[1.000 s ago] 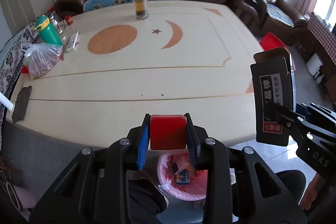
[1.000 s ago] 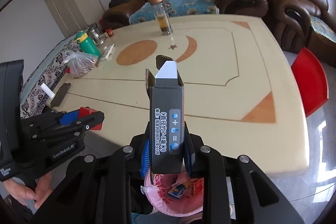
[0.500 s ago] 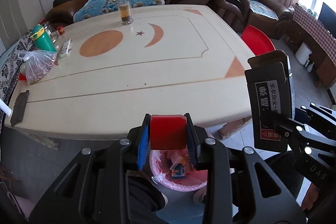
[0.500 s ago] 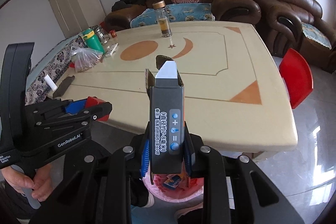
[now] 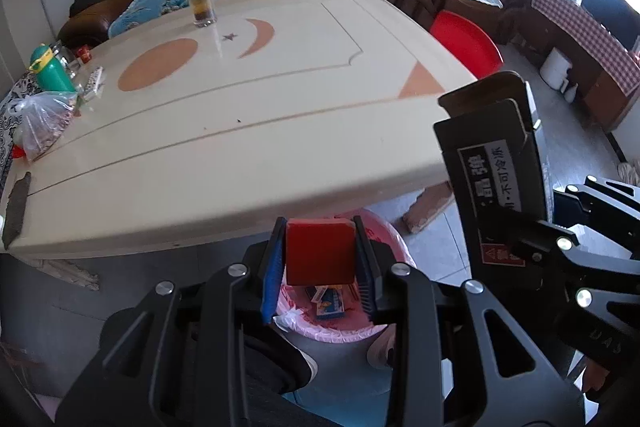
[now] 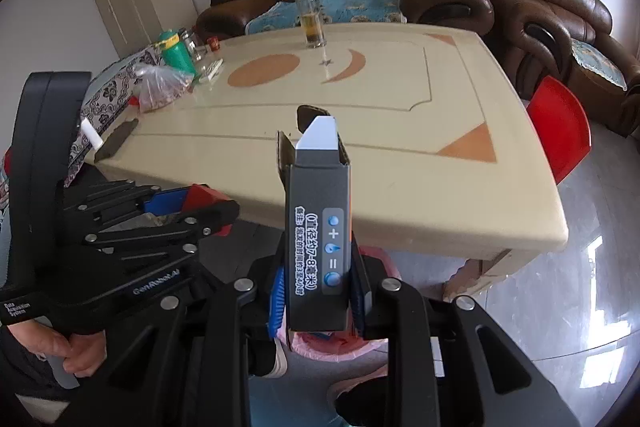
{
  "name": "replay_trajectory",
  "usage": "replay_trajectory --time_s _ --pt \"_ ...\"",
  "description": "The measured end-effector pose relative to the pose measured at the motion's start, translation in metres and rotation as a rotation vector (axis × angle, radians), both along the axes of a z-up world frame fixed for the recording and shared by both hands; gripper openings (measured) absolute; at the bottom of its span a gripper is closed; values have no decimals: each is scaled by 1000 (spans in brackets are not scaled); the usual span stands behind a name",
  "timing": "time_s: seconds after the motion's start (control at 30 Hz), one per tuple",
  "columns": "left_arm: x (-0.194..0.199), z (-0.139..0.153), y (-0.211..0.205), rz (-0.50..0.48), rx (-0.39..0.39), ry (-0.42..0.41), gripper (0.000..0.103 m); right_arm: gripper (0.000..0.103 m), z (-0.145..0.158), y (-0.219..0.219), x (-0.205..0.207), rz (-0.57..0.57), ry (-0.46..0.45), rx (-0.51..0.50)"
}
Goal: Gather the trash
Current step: 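Carry the red cube and black box with both tools down over the bin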
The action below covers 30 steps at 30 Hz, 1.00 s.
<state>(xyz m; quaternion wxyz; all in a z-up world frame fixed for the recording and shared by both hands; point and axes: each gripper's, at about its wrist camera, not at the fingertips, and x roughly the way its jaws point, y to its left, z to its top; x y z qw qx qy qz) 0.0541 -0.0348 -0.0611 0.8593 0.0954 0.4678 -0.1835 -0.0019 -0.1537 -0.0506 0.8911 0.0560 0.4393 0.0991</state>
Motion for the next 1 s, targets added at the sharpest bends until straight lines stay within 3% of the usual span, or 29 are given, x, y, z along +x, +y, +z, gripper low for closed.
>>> replay_trajectory --time_s 0.4,1.0 --pt "0 -45 -13 -66 36 36 32 26 -56 2 8 4 125 24" --pt "36 -162 -28 -72 102 289 32 26 -167 -2 43 15 359 1"
